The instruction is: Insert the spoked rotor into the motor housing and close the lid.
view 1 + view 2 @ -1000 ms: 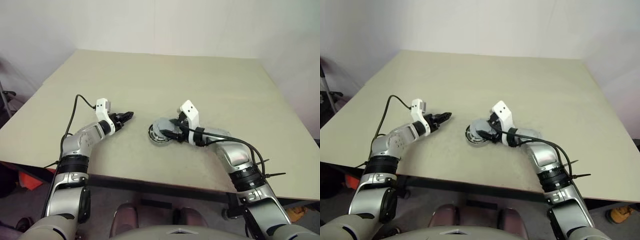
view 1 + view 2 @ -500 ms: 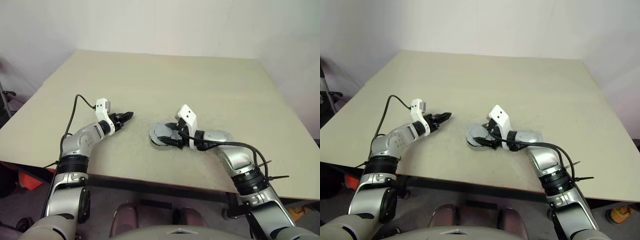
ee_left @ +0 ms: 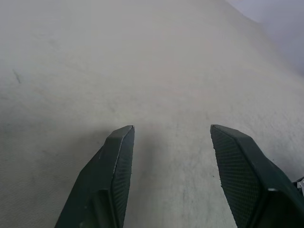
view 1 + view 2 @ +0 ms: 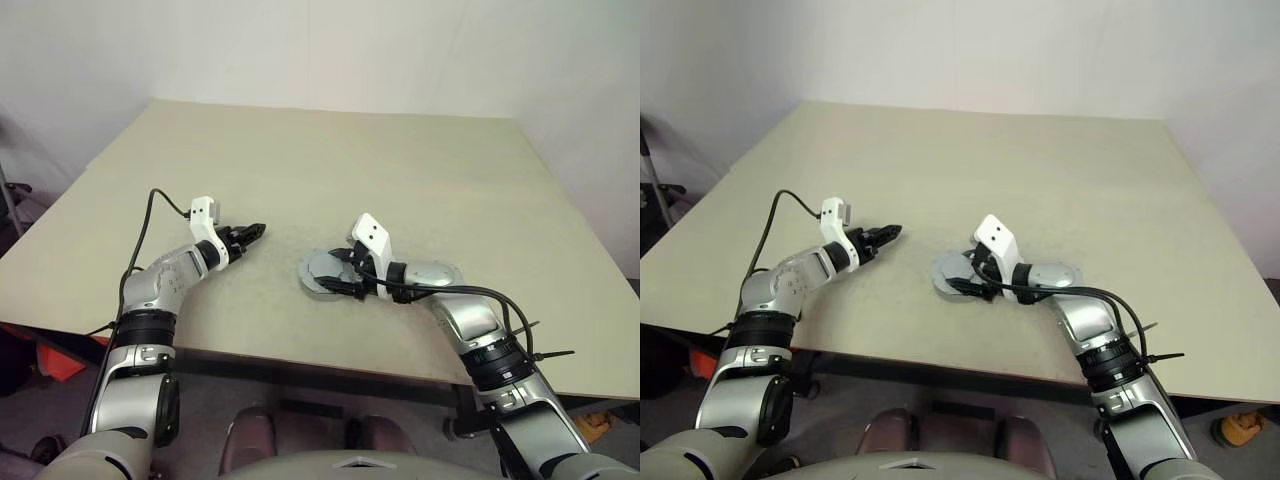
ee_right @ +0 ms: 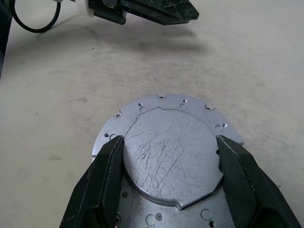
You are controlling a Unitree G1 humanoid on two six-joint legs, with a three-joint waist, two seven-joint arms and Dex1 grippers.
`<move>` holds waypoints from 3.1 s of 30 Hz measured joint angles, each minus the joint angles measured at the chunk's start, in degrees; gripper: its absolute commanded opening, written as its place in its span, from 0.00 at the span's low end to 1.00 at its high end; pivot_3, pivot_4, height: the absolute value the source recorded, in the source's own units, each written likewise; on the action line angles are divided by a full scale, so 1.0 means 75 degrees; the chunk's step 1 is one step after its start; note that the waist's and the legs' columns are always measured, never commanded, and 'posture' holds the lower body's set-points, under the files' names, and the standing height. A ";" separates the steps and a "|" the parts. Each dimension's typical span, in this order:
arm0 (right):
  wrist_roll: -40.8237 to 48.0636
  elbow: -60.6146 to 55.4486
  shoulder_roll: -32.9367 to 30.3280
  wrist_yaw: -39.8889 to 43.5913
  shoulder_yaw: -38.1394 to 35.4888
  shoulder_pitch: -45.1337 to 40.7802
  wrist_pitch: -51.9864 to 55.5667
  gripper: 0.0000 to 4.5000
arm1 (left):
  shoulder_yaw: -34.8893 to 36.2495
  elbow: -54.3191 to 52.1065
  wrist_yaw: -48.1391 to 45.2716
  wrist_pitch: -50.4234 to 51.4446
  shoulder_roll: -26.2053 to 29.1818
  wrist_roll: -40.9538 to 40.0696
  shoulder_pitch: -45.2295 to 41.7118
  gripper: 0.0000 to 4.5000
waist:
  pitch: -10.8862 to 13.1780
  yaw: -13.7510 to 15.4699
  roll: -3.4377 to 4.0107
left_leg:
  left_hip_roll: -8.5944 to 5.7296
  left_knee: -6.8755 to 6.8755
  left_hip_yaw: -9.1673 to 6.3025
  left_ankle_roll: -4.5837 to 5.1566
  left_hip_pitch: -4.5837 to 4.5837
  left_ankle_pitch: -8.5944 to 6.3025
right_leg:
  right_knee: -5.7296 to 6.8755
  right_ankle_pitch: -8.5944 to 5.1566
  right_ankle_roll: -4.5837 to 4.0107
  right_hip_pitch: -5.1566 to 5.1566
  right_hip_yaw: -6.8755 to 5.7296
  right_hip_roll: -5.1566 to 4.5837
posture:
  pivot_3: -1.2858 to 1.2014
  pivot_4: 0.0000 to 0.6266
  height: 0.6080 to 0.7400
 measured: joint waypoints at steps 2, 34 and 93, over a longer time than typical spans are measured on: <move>-0.0048 0.0110 0.0001 -0.0024 0.0008 -0.0077 -0.0003 0.65 | 0.0000 -0.0003 0.0000 0.0004 0.0000 -0.0001 0.0004 0.61 | 0.0000 -0.0002 0.0000 | 0.0001 -0.0001 0.0000 0.0000 0.0020 0.0000 | 0.0000 0.0000 -0.0001 0.0020 0.0000 0.0000 | 0.52 0.00 1.00; -0.0264 0.0179 -0.0168 0.0212 0.0281 -0.0091 -0.0464 0.65 | 0.0004 -0.0016 0.0021 0.0015 0.0000 -0.0004 0.0036 0.61 | -0.0003 -0.0007 -0.0004 | 0.0004 -0.0003 0.0000 0.0005 0.0053 -0.0003 | -0.0008 -0.0002 -0.0001 0.0058 0.0001 -0.0001 | 0.52 0.00 1.00; -0.0278 0.0451 -0.0223 -0.0028 0.0432 -0.0275 -0.0407 0.65 | -0.0038 -0.0268 0.0090 0.0190 -0.0171 -0.0007 0.0180 0.61 | -0.0007 -0.0005 -0.0005 | 0.0007 -0.0014 0.0003 0.0025 0.0098 -0.0015 | -0.0017 -0.0035 0.0051 0.0099 0.0004 -0.0006 | 0.52 0.00 1.00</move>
